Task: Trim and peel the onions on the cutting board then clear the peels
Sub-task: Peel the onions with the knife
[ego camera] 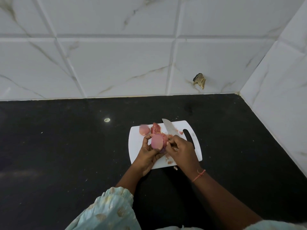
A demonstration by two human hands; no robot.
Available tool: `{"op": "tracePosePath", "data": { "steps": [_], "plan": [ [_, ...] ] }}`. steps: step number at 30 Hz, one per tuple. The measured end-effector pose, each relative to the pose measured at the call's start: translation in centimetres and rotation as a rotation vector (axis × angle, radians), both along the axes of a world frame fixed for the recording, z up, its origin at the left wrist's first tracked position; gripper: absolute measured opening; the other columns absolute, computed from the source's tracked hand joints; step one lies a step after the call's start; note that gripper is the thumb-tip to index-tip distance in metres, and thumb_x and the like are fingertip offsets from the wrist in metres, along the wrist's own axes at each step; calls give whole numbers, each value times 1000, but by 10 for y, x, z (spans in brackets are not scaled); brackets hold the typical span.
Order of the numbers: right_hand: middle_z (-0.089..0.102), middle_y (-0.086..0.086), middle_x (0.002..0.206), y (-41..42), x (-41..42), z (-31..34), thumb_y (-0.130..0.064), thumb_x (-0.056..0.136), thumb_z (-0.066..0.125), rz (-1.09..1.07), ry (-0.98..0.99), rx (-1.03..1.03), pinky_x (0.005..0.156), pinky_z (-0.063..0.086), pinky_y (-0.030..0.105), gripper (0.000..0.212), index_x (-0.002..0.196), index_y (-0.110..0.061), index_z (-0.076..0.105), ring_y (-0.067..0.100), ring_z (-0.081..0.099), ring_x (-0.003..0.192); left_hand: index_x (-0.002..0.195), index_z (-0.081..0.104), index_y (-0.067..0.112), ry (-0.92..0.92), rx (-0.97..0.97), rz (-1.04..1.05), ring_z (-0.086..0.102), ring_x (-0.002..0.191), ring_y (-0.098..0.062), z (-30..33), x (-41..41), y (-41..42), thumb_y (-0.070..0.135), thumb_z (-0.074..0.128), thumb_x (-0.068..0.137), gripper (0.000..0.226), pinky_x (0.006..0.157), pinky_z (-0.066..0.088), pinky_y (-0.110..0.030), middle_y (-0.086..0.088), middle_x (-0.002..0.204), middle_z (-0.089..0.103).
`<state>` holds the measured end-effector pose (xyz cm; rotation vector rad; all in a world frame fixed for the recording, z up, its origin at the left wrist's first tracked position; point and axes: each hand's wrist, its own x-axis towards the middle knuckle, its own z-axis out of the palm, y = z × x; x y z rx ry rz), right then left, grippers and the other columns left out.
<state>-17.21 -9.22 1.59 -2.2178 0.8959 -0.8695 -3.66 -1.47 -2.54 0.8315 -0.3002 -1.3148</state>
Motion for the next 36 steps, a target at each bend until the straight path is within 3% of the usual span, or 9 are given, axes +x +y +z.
{"op": "tracePosePath", "data": {
  "steps": [2, 6, 11, 17, 20, 25, 32, 36],
  "plan": [
    [67, -7, 78, -1, -2, -1, -19, 87, 69, 29, -5, 0, 66, 56, 32, 7, 86, -15, 63, 6, 65, 72, 134, 44, 19, 9, -7, 3, 66, 115, -34, 1, 0, 1, -5, 70, 83, 62, 86, 60, -36, -22, 130, 63],
    [71, -6, 101, 1, -4, -2, -36, 83, 66, 82, -40, -25, 78, 58, 29, 33, 110, -17, 66, 6, 69, 90, 134, 43, 18, 6, -17, -2, 69, 109, -32, 2, 0, 1, -3, 68, 81, 62, 86, 60, -36, -21, 122, 68],
    [71, 2, 92, 1, -3, -4, -21, 81, 73, 59, -61, -105, 73, 58, 34, 22, 97, -7, 69, 12, 69, 83, 132, 43, 19, 1, -25, -17, 69, 108, -31, 1, 1, 2, -4, 69, 83, 60, 89, 60, -37, -21, 123, 66],
    [71, 2, 92, 1, -6, -7, -13, 84, 75, 65, -68, -102, 76, 57, 30, 16, 98, -7, 70, 11, 68, 85, 132, 44, 20, 0, -18, -20, 68, 112, -32, -1, 1, 1, -8, 65, 85, 59, 90, 60, -38, -22, 131, 61],
    [71, 2, 89, -2, -6, -8, -16, 87, 71, 62, -68, -85, 73, 57, 34, 11, 95, -8, 71, 11, 68, 82, 134, 43, 21, -8, -5, -29, 65, 117, -35, -3, 2, 0, -14, 58, 90, 58, 93, 59, -41, -23, 136, 58],
    [71, 0, 93, 0, -6, -5, -33, 82, 68, 79, -68, -46, 77, 57, 30, 31, 99, -8, 69, 10, 68, 86, 132, 43, 20, -27, -18, -20, 67, 111, -34, -1, 1, 0, -3, 70, 79, 64, 88, 60, -38, -26, 130, 61],
    [70, 3, 91, 1, -3, -9, -15, 82, 75, 60, -39, -106, 75, 57, 28, 17, 96, -7, 69, 12, 67, 83, 130, 43, 21, -49, -8, -25, 67, 112, -34, -1, 1, 0, -3, 69, 79, 62, 87, 60, -37, -27, 133, 59],
    [64, 0, 76, -5, -2, -12, -9, 85, 68, 19, 1, -128, 64, 54, 37, 5, 83, -10, 64, 11, 61, 69, 129, 43, 21, -53, -14, -36, 67, 112, -34, -2, 0, 0, -5, 68, 79, 62, 89, 59, -38, -24, 131, 60]
  ]
}}
